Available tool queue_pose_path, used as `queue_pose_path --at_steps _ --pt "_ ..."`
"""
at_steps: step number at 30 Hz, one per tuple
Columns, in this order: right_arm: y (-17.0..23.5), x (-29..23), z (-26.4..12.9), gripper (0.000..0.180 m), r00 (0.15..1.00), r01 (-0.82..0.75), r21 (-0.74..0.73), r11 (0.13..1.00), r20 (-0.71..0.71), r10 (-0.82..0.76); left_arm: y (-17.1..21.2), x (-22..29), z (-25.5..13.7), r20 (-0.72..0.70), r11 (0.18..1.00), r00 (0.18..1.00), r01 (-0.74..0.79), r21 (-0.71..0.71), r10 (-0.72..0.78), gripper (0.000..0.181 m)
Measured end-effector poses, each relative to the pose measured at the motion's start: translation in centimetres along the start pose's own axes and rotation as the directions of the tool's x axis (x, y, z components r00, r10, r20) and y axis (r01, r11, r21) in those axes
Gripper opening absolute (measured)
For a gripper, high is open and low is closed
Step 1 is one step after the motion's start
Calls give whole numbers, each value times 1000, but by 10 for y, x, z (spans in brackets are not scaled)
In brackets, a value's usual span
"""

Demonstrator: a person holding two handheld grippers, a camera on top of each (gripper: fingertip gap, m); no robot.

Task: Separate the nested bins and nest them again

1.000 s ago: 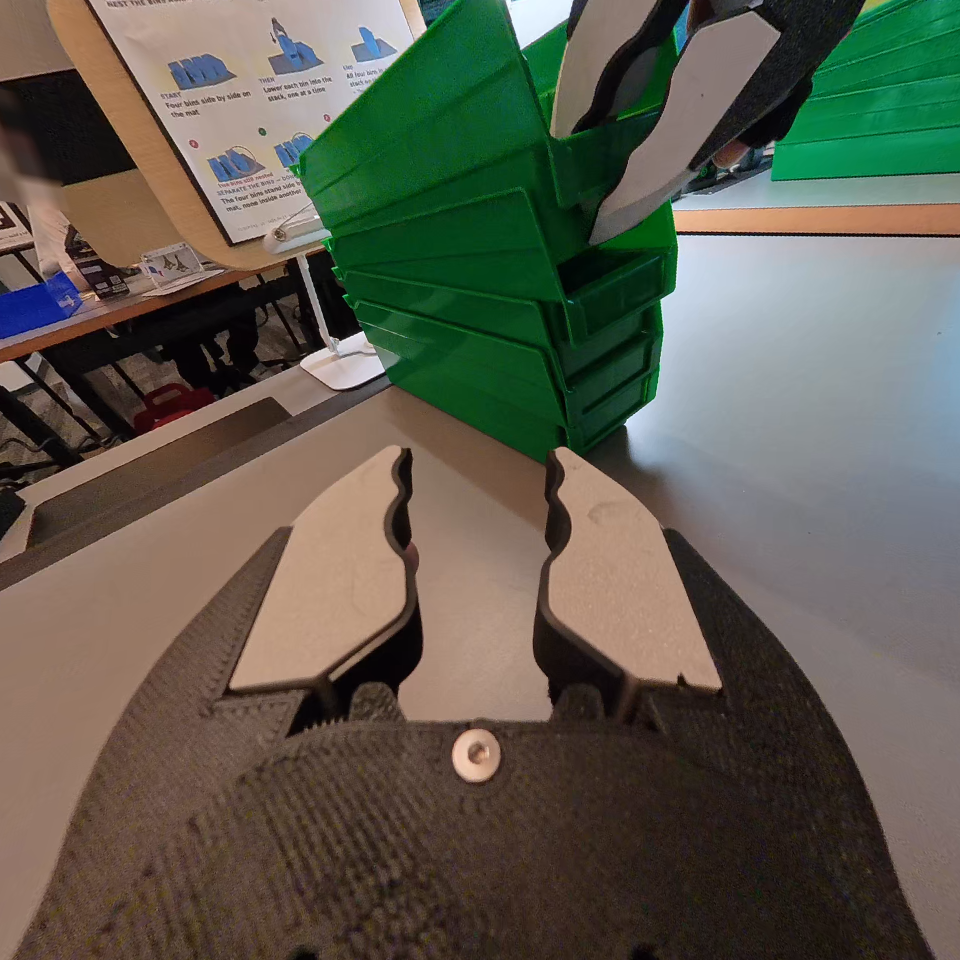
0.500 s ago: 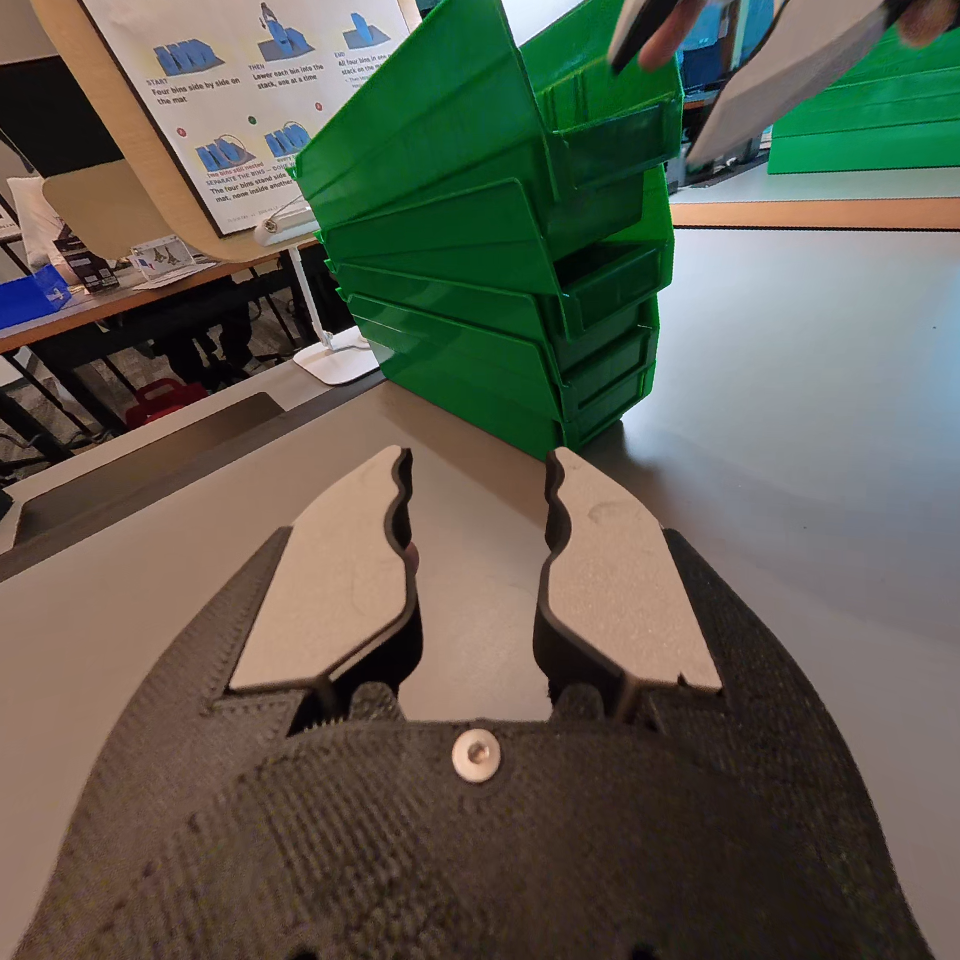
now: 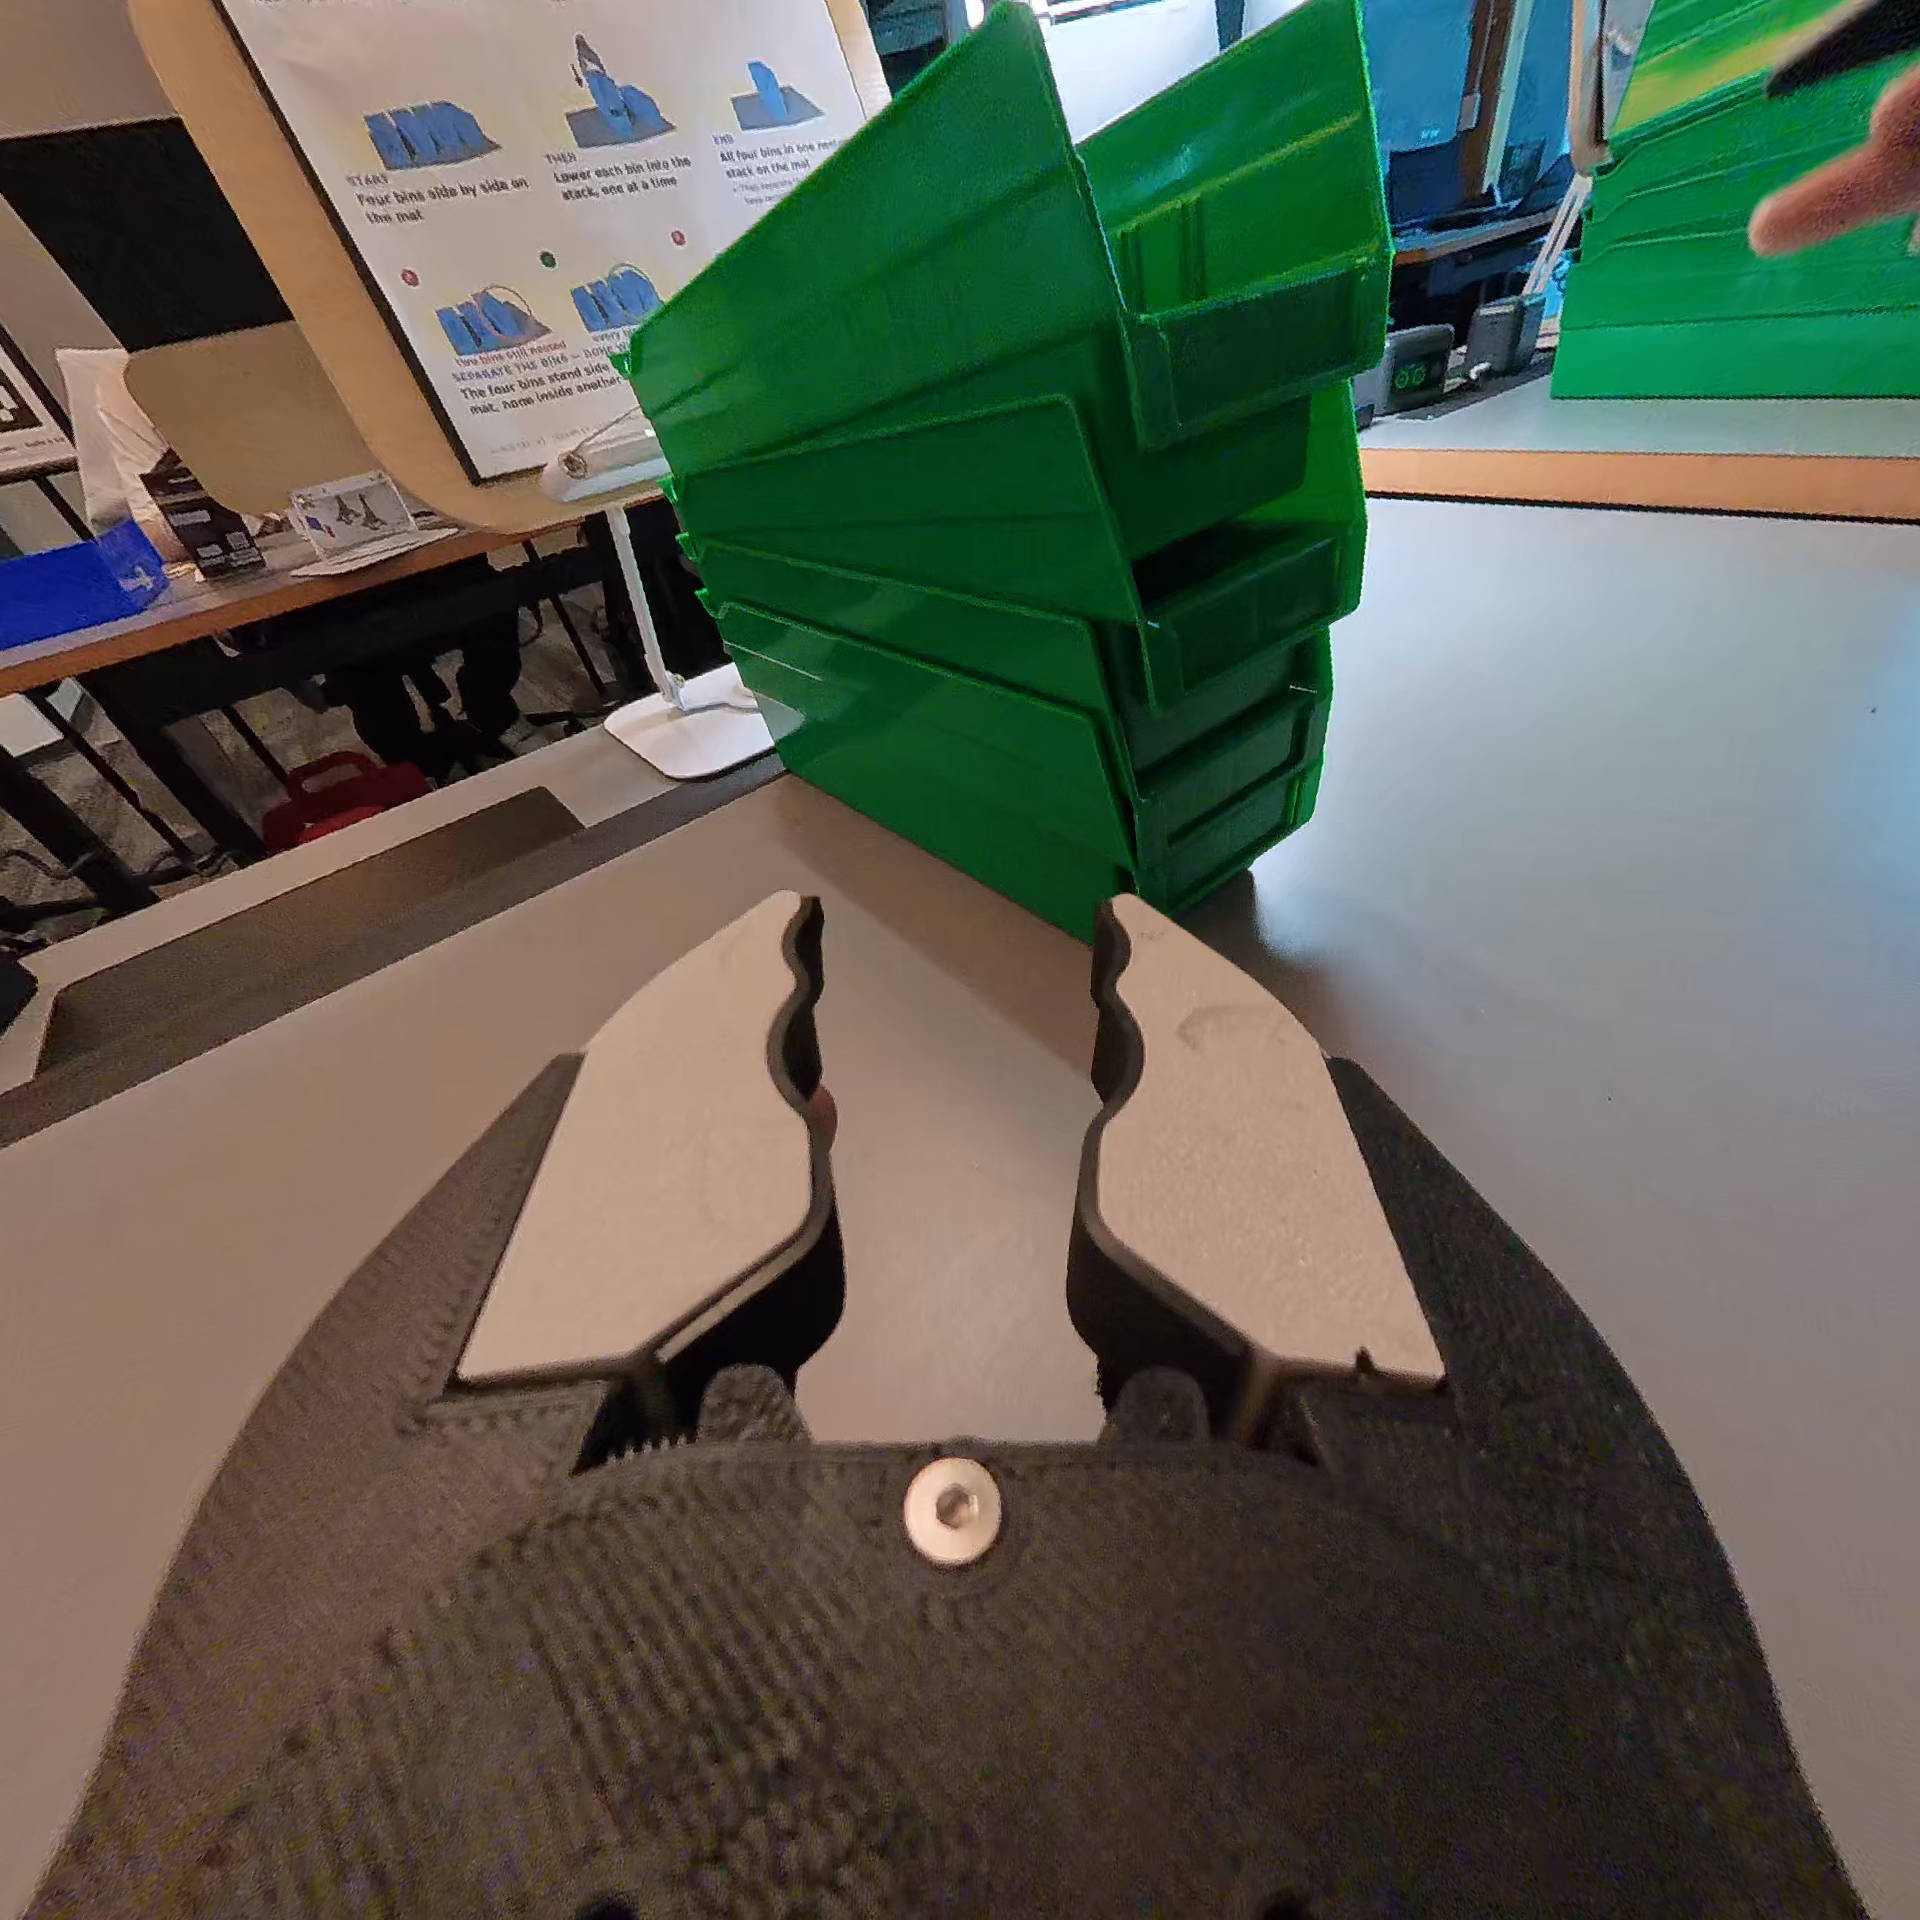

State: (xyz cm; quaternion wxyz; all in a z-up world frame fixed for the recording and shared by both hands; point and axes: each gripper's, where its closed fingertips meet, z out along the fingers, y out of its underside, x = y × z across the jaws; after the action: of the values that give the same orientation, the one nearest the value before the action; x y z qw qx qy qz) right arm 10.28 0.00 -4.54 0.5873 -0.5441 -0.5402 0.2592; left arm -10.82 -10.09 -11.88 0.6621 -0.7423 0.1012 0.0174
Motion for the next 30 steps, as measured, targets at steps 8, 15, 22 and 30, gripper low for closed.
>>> queue_pose_path --at_steps 8,15,22,30 --pt "45 -3 -27 82 988 -152 68 986 3 153 -5 2 -3 -12 999 999 37 13 -37 51" --pt "82 7 -31 88 979 -206 78 975 25 205 -6 -3 -5 3 998 998 61 25 -61 52" --pt "90 17 -30 91 967 -254 119 960 28 252 -3 -5 1 4 999 1000 30 35 -30 53" --pt "103 11 -23 92 969 -248 74 966 34 247 6 1 6 -32 1000 999 26 8 -26 55"
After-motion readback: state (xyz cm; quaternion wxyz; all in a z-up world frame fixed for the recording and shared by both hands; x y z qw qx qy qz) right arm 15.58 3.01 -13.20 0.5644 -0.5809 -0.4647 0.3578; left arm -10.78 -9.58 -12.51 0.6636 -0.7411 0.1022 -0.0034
